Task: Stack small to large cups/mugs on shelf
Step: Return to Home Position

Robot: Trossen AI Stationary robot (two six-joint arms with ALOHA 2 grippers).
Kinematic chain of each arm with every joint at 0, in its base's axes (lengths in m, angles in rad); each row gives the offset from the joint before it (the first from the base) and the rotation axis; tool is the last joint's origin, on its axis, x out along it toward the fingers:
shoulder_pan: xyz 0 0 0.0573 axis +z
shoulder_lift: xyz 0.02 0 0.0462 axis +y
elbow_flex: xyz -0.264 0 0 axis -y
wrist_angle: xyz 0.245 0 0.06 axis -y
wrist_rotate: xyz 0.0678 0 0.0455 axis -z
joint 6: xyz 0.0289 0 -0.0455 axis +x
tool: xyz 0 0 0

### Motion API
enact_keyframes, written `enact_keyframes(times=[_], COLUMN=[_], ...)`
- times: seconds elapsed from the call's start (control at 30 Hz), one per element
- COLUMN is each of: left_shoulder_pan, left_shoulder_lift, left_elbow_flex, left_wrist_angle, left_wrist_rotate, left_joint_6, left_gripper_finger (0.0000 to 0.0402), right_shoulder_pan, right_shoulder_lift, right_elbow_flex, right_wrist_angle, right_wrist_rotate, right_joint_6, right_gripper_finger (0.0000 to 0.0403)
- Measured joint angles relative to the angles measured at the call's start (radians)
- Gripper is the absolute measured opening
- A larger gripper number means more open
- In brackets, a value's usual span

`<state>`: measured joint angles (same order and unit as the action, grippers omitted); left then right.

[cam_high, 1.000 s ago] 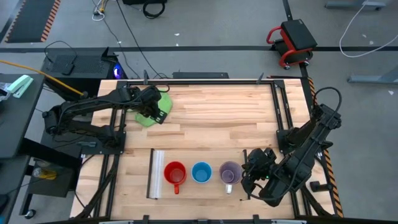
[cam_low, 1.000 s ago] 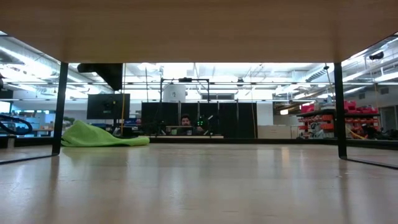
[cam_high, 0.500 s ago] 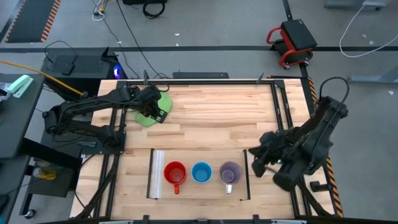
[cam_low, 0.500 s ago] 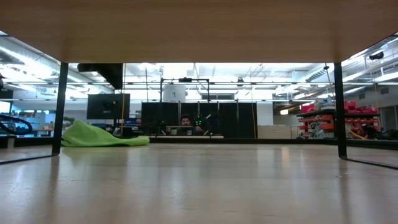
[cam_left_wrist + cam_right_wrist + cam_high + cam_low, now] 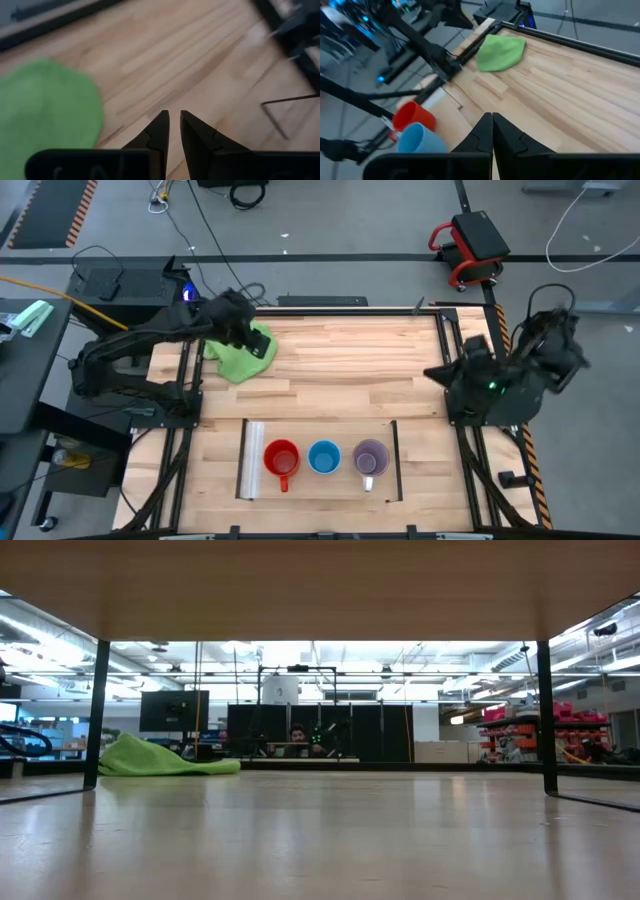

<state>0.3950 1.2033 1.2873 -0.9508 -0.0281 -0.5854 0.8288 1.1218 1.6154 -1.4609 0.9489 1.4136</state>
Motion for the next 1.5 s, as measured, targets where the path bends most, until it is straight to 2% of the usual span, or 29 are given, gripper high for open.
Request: enact_keyframes(times=[0.27,0.43,0.5,0.63,0.8,0.97,1.07,1.2,1.3,1.37,1.5], left_shoulder_pan=[-0.008,-0.041,-0.055,-0.069,-0.086,-0.086,-0.086,-0.086,-0.086,-0.086,-0.086], left_shoulder_lift=[-0.001,-0.001,-0.001,-0.002,-0.031,-0.114,-0.179,-0.274,-0.364,-0.433,-0.552], left_elbow_flex=[0.301,0.465,0.530,0.657,0.754,0.738,0.710,0.636,0.528,0.435,0.221], left_wrist_angle=[-0.126,-0.204,-0.277,-0.395,-0.487,-0.457,-0.440,-0.384,-0.310,-0.235,-0.057], left_wrist_rotate=[0.000,0.000,0.001,0.000,-0.001,-0.014,-0.043,-0.031,-0.023,0.014,0.082], left_joint_6=[0.042,0.078,0.104,0.106,0.151,0.183,0.178,0.185,0.175,0.172,0.159], left_gripper_finger=[0.0051,0.0055,0.0057,0.0054,0.0049,0.0051,0.0054,0.0057,0.0053,0.0051,0.0049], right_shoulder_pan=[0.000,0.000,0.001,0.001,0.001,0.001,0.001,0.001,0.001,0.001,0.001], right_shoulder_lift=[-0.099,-0.126,-0.133,-0.148,-0.197,-0.279,-0.325,-0.341,-0.343,-0.342,-0.337], right_elbow_flex=[0.000,0.000,0.000,0.000,0.000,0.000,0.000,-0.001,-0.012,-0.055,-0.255], right_wrist_angle=[0.028,0.028,0.029,0.094,0.335,0.502,0.526,0.548,0.609,0.712,1.044], right_wrist_rotate=[-0.031,-0.147,-0.194,-0.202,-0.195,-0.204,-0.202,-0.234,-0.248,-0.284,-0.484], right_joint_6=[0.019,0.008,-0.044,-0.164,-0.484,-0.746,-0.805,-0.908,-0.966,-1.017,-1.150], right_gripper_finger=[0.0009,0.0009,0.0009,0.0009,0.0009,0.0009,0.0009,0.0009,0.0009,0.0009,0.0009])
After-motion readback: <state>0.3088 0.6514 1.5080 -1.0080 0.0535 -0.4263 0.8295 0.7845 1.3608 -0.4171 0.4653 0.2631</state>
